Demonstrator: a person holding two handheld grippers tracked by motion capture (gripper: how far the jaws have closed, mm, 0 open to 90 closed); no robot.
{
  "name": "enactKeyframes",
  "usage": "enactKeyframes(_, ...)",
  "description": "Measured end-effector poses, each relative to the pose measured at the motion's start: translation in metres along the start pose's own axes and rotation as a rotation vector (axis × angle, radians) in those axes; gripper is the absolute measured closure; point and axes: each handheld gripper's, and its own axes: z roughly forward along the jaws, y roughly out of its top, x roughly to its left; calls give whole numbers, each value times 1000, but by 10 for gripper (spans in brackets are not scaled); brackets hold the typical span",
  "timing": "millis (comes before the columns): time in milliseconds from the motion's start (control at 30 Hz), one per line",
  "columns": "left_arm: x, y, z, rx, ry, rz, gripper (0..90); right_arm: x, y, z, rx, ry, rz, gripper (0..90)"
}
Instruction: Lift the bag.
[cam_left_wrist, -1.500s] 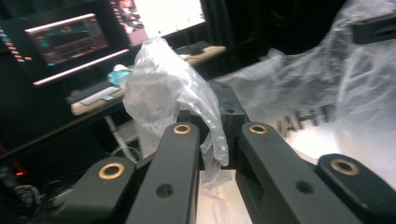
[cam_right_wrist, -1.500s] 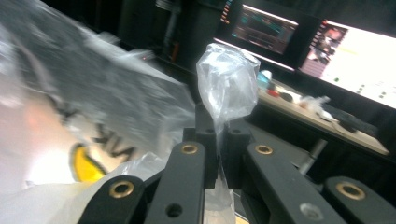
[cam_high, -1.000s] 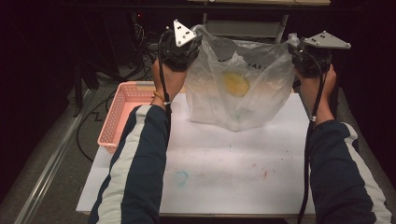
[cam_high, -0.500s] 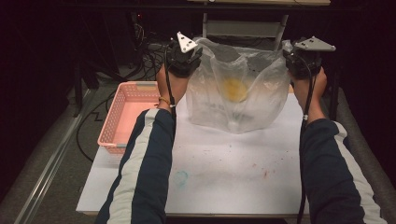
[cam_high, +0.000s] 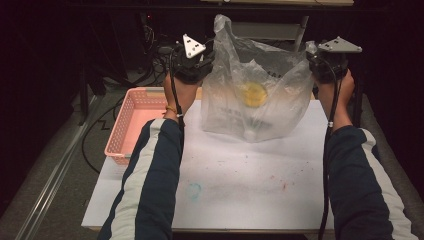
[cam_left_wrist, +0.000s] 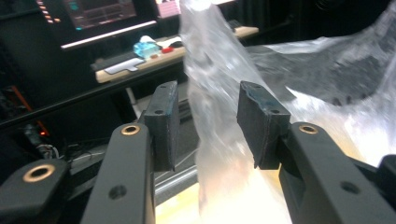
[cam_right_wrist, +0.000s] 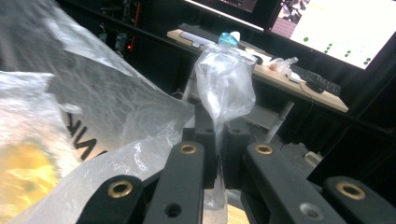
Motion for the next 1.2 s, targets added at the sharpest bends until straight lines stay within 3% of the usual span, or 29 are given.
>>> enactKeyframes(167,-8,-14,0,13,-49,17,571,5,5,-7,-24,28,-2,879)
enactKeyframes(367,-15,-30,1,37,-79,30,569,12,8,-12,-30,46,-35,835)
enactKeyframes(500,-20,-37,1,49,-91,46,569,12,12,-18,-53,45,-32,768)
enactKeyframes(733,-30,-45,2,57,-117,65,569,12,20,-30,-89,38,-21,546)
enactKeyframes(967,-38,-52,2,67,-139,82,569,13,31,-51,-158,72,-3,463)
enactKeyframes(1200,-41,-59,-4,67,-138,102,540,20,26,-68,-210,101,-3,397)
